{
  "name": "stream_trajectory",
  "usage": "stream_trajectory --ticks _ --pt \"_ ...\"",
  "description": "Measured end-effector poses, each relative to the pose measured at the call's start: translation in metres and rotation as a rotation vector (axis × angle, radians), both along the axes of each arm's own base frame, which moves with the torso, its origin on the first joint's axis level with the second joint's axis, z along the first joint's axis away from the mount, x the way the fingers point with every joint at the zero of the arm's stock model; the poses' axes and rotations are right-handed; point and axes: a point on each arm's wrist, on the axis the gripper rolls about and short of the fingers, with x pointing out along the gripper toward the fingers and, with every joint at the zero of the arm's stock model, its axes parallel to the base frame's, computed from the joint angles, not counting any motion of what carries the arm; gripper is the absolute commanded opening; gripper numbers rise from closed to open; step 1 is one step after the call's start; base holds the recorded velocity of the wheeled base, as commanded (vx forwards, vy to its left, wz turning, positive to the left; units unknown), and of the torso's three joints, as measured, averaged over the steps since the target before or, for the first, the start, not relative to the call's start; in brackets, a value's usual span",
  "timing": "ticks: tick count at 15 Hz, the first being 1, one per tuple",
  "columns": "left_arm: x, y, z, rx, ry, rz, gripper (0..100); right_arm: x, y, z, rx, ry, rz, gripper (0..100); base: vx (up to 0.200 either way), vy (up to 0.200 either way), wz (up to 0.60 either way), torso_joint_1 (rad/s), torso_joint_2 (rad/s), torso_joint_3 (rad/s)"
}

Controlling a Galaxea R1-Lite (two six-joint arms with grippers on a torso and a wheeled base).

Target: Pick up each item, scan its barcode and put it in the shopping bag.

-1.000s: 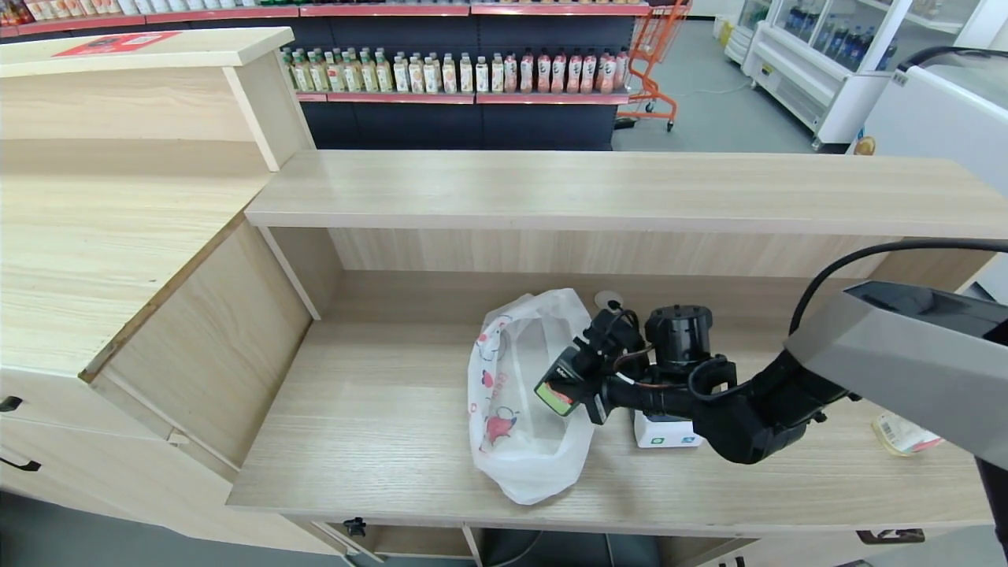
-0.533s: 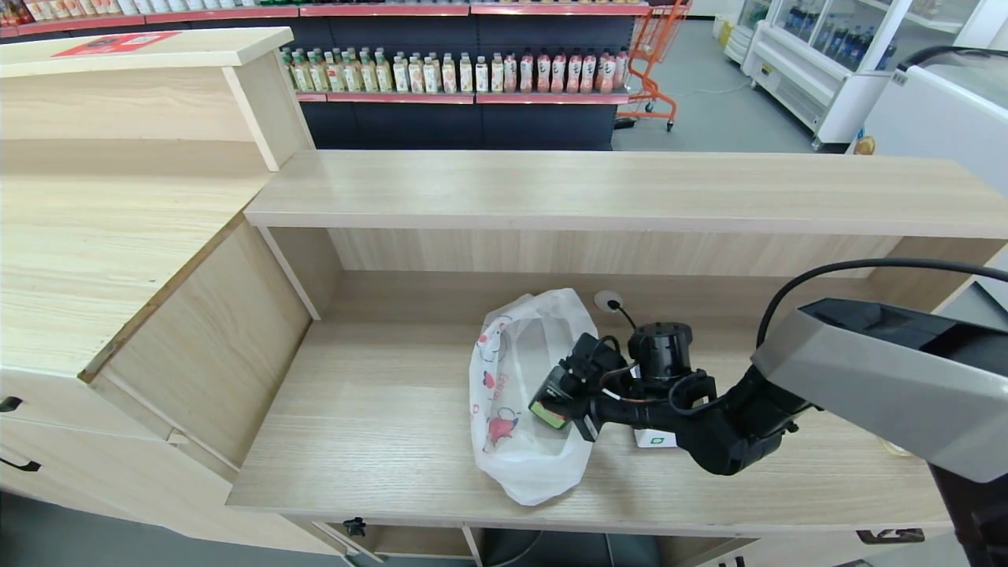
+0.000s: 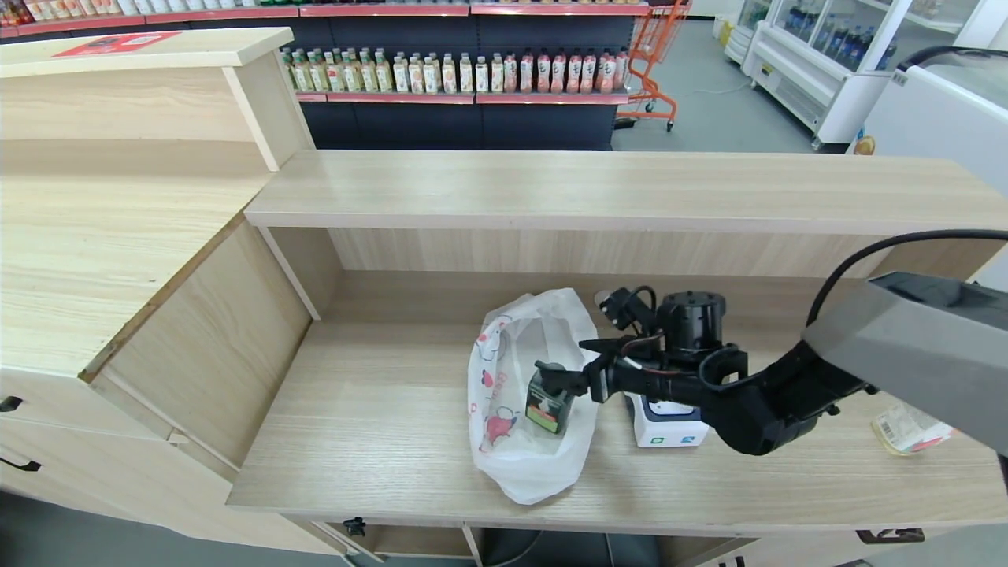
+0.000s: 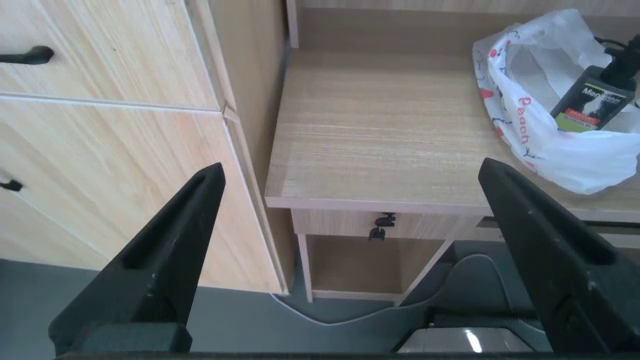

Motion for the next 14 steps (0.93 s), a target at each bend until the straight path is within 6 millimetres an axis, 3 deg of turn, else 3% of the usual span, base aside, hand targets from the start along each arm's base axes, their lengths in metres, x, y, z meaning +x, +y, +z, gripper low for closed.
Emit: stream_trajectory --ticks 3,7,10,14 --pt "0.000 0.000 0.000 0.000 0.000 0.000 100 -0.011 -0.038 0.029 0.071 0.030 -0.099 100 0.000 0.000 0.00 0.000 0.00 0.000" --pt "0.000 0.000 0.000 0.000 0.000 0.000 100 -0.050 -0.082 0.058 0.090 0.057 -0.226 100 0.000 0.000 0.00 0.000 0.00 0.000" --pt "0.000 0.000 0.000 0.000 0.000 0.000 100 -0.099 -0.117 0.064 0.023 0.083 -0.389 100 0.000 0.000 0.00 0.000 0.00 0.000" --pt "0.000 0.000 0.000 0.000 0.000 0.000 100 -0.177 -0.157 0.052 -0.071 0.100 -0.668 100 0.000 0.000 0.00 0.000 0.00 0.000"
